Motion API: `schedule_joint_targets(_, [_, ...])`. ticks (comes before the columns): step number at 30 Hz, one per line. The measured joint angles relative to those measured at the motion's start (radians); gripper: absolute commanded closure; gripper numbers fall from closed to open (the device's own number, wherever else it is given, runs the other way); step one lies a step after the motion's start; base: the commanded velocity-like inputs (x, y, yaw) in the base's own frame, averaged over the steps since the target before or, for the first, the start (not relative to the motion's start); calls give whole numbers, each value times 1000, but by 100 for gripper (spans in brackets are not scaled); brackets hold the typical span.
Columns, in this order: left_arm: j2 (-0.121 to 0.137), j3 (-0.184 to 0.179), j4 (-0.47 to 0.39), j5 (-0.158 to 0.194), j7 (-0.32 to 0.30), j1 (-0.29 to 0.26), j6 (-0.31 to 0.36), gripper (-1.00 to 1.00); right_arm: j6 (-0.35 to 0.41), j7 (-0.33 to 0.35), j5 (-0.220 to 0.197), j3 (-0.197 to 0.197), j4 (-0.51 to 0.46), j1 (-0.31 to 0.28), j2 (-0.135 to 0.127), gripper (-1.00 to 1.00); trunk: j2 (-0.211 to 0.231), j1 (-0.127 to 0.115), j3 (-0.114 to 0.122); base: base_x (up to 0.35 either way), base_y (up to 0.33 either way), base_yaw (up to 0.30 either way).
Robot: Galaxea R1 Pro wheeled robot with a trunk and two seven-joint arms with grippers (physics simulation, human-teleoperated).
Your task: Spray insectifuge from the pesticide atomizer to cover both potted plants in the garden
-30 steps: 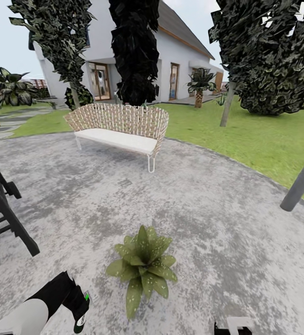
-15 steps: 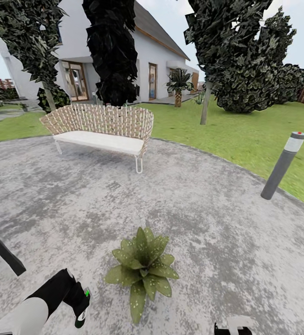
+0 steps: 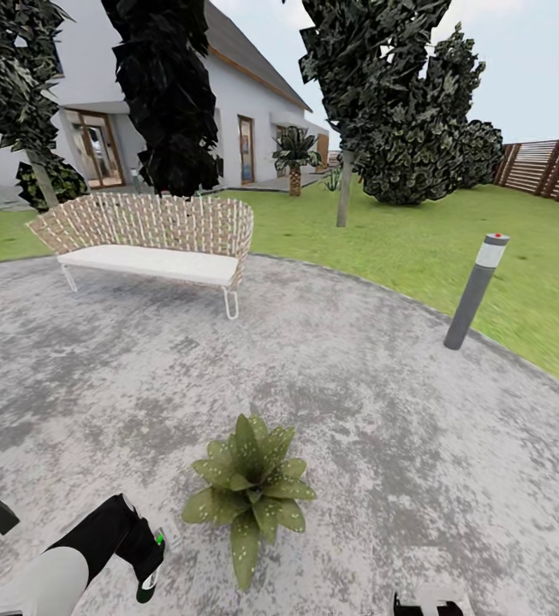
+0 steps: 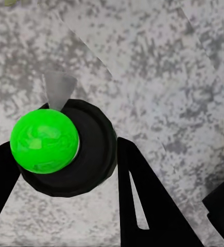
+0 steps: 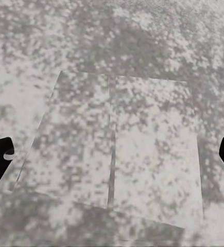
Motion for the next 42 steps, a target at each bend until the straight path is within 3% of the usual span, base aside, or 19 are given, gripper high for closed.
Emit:
schedule_joint_targets(5, [1, -3, 0, -1, 2, 0, 5, 100, 0, 5, 7, 2, 6, 0, -8, -100, 0, 0, 0, -42, 312, -3])
schedule_joint_targets(12, [0, 26, 0, -2, 6, 0, 5, 100, 0, 2, 2, 2, 3, 0, -3, -100, 0, -1, 0, 126, 275, -52])
schedule_joint_targets(18, [-3, 24, 4, 0, 66, 1, 4, 100, 0, 1, 1, 1, 3, 0, -3, -100, 0, 0, 0, 12, 17, -255])
schedule_joint_targets(30, [-12, 21, 0, -1, 63, 2, 7, 100, 0, 2, 1, 1, 2, 0, -2, -100, 0, 0, 0, -34, 154, -92])
schedule_joint_targets(42, [-13, 16, 9, -9, 63, 1, 3, 100, 0, 1, 0, 1, 1, 0, -3, -100, 0, 0, 0, -1, 112, -256])
